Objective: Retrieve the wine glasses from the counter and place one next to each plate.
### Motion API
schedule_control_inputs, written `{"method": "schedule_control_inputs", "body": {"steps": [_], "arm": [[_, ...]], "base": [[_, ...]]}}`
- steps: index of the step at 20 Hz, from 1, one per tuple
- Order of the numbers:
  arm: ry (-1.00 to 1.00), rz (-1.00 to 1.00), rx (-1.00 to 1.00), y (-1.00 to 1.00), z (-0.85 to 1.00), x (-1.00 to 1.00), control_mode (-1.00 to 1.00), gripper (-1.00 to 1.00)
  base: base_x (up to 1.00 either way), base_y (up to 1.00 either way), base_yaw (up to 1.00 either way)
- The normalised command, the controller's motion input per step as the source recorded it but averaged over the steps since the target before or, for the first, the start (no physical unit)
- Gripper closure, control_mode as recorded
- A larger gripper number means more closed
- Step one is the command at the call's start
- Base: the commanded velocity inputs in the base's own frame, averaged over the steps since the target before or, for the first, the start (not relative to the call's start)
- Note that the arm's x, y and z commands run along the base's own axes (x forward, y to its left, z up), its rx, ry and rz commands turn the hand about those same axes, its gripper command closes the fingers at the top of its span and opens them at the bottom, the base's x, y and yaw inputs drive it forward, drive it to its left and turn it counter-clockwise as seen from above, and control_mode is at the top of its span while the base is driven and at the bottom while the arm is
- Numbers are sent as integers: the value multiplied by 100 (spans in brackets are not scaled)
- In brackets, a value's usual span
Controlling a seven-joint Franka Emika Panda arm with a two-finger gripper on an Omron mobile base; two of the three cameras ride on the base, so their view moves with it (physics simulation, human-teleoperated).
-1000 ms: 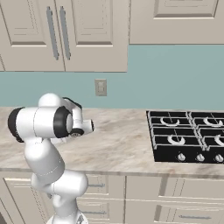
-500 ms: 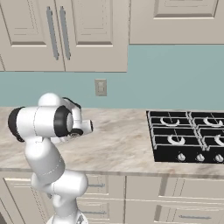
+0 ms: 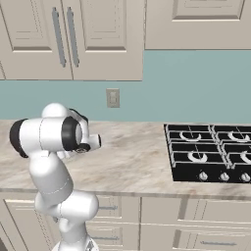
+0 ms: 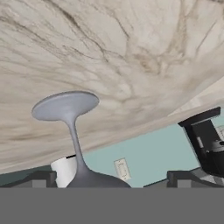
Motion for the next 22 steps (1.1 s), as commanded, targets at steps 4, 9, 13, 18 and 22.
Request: {"method": "schedule_control_inputs", "body": {"steps": [4,9,13,18,22], "arm": [[5,0,0,4,-1,0,-100,-100],[8,0,0,10,-6,-1,-100,-100],[9,0,0,13,-6,-11,-100,-100],[4,0,-1,14,0,-1,-100,-100],[4,0,0,6,0,9,-100,-100]], "base": [[0,0,0],[0,0,0],[0,0,0],[0,0,0],[0,0,0]]}}
